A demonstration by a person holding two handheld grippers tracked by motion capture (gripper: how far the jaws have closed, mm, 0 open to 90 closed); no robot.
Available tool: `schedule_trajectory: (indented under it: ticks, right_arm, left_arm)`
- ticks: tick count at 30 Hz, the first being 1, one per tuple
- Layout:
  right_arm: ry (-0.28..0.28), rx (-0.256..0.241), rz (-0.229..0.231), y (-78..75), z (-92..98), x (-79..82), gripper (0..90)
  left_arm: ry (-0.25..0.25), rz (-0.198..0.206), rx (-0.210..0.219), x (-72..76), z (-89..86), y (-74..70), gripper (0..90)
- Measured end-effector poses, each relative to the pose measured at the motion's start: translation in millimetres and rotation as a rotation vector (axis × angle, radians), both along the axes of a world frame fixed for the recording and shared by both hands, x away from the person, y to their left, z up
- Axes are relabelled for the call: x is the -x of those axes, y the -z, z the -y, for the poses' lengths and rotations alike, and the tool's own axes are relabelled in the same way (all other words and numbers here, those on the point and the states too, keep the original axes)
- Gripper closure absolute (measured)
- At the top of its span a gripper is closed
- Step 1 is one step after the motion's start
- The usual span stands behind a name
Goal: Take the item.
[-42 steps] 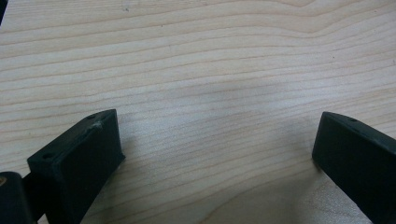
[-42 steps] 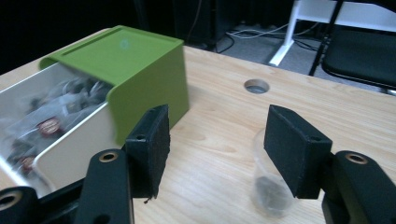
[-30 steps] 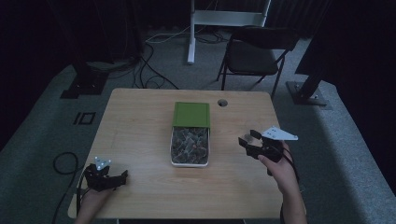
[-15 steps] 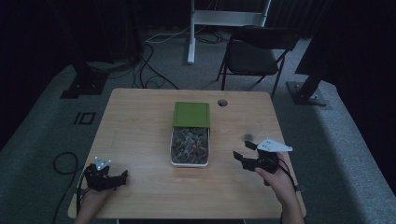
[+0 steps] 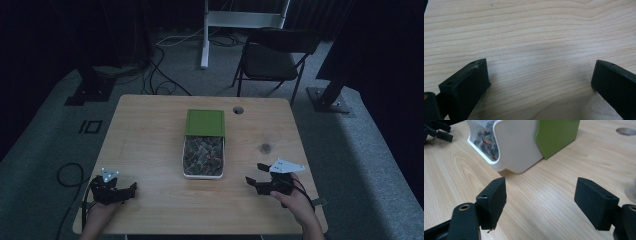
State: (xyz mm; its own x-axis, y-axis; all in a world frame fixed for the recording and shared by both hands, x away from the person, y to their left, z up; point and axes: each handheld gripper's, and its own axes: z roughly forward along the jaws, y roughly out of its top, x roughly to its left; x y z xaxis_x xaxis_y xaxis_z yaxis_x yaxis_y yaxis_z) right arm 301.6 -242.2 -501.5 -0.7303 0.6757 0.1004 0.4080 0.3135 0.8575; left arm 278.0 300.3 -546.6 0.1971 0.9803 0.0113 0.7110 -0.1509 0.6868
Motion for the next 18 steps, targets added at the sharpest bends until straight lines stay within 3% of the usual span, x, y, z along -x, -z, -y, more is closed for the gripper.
schedule_trajectory:
  ticks: [8, 18]
  right_arm:
    - [-0.029, 0.021, -0.037, 16.4, 3.9, 2.0, 21.8]
    - [-0.036, 0.118, -0.068, 30.5, 22.1, 5.1, 20.2]
  left_arm:
    - [0.0, 0.0, 0.0, 0.0, 0.0, 0.0, 1.9]
    - [0.0, 0.0, 0.001, 0.0, 0.1, 0.0, 1.9]
